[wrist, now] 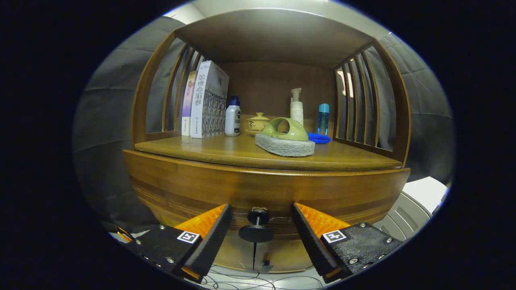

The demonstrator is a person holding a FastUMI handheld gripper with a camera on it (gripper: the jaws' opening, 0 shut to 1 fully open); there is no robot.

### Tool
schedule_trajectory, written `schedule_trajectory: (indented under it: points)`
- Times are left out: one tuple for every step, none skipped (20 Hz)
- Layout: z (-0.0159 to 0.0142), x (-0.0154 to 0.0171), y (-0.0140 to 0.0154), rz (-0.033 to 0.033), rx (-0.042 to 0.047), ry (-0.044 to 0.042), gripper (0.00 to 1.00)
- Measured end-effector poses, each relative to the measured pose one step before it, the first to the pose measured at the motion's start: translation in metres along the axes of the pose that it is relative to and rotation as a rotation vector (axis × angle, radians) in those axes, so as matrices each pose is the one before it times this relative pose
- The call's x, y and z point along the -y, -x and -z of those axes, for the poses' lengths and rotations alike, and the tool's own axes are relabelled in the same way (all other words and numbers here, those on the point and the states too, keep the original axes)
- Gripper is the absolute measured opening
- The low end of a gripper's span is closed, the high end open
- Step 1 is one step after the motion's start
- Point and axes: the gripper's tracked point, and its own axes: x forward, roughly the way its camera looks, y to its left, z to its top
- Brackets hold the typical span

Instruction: Pull open the drawer, take out the items inside it, and place them on the countertop above the cabinet.

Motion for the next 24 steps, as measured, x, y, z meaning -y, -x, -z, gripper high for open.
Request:
schedule_trajectory:
  points:
    - [-0.00113, 0.0003, -0.0041, -0.00385, -0.00039, -0.00785, 0.95]
    - [-0.00065, 0.00091, -0.00431, -0.00175, -0.00559, -0.00888, 0.95]
    - [-0.00016, -0.00023, -0.00125, -0.00616, 0.00388, -0.01007, 0.95]
    - [-0.0019, -0.00111, -0.00231, 0.0015, 0.00333, -0.01338, 0.95]
    - [-0.00081, 0.00002, 0.00023, 0.00275, 0.00882, -0.01265, 0.95]
    - [0.00084, -0.00077, 0.00023, -0.0001, 0.00227, -0.0029, 0.95]
    - [-0.00077, -0.0009, -0.00011, -0.00273, 0.00132, 0.00531, 0.94]
    - [0.00024, 0.00023, 0.00053, -0.00833, -0.00364, 0.00653, 0.95]
    - [-0.00044, -0.00285, 0.00484, -0.02438, -0.00874, 0.00476, 0.95]
    - [-0.00544, 0.00089, 0.00486, -0.00218, 0.01417, 0.00262, 0.95]
    - [-0.00831, 0.0047, 0.00858, 0.00771, 0.02661, 0.00509, 0.95]
    - [-0.01039, 0.00532, 0.00899, 0.01227, 0.02651, 0.00167, 0.95]
    - [-0.00989, 0.00354, 0.0118, 0.00318, 0.02471, -0.00249, 0.95]
    - [-0.00976, 0.00219, 0.0114, -0.00107, 0.02645, 0.00779, 0.95]
    - [-0.01198, 0.00493, 0.00851, 0.00403, 0.02528, 0.01714, 0.94]
    - [-0.00923, 0.00298, 0.01017, -0.00045, 0.01237, 0.01965, 0.94]
    - [-0.0074, 0.00477, 0.0078, 0.00825, 0.00012, 0.01679, 0.95]
    - [-0.00654, 0.00293, 0.00864, 0.0031, -0.00219, 0.00553, 0.95]
    - [-0.0072, 0.0011, 0.0071, -0.00328, -0.00232, -0.00492, 0.95]
    - [-0.00727, 0.00094, 0.0078, -0.00702, 0.0054, -0.01012, 0.95]
    - [-0.00466, 0.00332, 0.00542, 0.00175, -0.00267, -0.01273, 0.95]
    - [-0.00513, 0.00559, 0.00611, 0.01058, 0.00227, -0.01742, 0.95]
    - [-0.00618, 0.00444, 0.00624, 0.00509, 0.00526, -0.01506, 0.95]
    - [-0.00556, 0.00442, 0.00491, 0.00473, 0.00806, -0.01425, 0.95]
